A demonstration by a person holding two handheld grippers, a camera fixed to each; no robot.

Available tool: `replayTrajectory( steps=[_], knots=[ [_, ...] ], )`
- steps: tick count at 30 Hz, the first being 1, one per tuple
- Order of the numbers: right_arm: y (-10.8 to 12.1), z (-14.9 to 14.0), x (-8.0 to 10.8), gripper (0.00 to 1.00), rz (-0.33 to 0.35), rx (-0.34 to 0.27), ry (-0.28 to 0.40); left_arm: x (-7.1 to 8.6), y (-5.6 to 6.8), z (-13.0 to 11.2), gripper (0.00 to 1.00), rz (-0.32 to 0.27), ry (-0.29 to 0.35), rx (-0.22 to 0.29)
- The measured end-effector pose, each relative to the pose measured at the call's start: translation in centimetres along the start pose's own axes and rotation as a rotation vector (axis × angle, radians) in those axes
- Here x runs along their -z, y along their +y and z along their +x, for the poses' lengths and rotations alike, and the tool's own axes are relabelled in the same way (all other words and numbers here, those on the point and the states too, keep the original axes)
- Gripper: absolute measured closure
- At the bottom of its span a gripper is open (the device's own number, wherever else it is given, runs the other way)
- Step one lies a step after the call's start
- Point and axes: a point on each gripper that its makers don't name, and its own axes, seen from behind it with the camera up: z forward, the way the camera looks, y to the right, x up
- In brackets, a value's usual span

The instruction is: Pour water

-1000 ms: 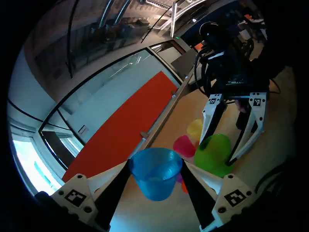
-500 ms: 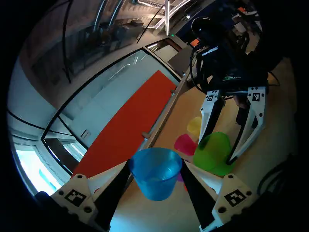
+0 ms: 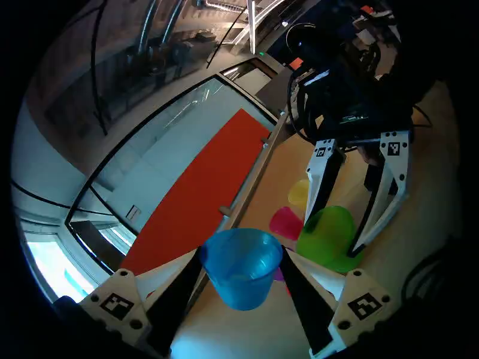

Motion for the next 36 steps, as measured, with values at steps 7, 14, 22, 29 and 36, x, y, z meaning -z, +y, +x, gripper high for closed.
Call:
replayTrajectory(
  steps=[7,14,22,29,36],
  knots=[
    [-0.1,0.1,-0.2,0.06,0.002,0.000,0.002,0.0,0.4,0.2,0.12,-0.003,0.001,-0.023],
    [-0.3,0.1,-0.3,0.06,0.008,0.003,0.002,0.0,0.6,0.4,0.12,-0.006,0.001,-0.048],
    [-0.4,0.1,-0.2,0.06,0.011,0.003,0.002,-0.1,1.0,0.3,0.12,-0.017,-0.005,-0.072],
    [-0.4,0.2,-0.2,0.06,0.012,0.005,0.002,0.0,1.3,0.4,0.12,-0.025,-0.010,-0.094],
    [-0.5,0.1,-0.3,0.06,0.011,0.009,0.000,0.1,1.2,0.5,0.11,-0.023,-0.010,-0.114]
  ],
)
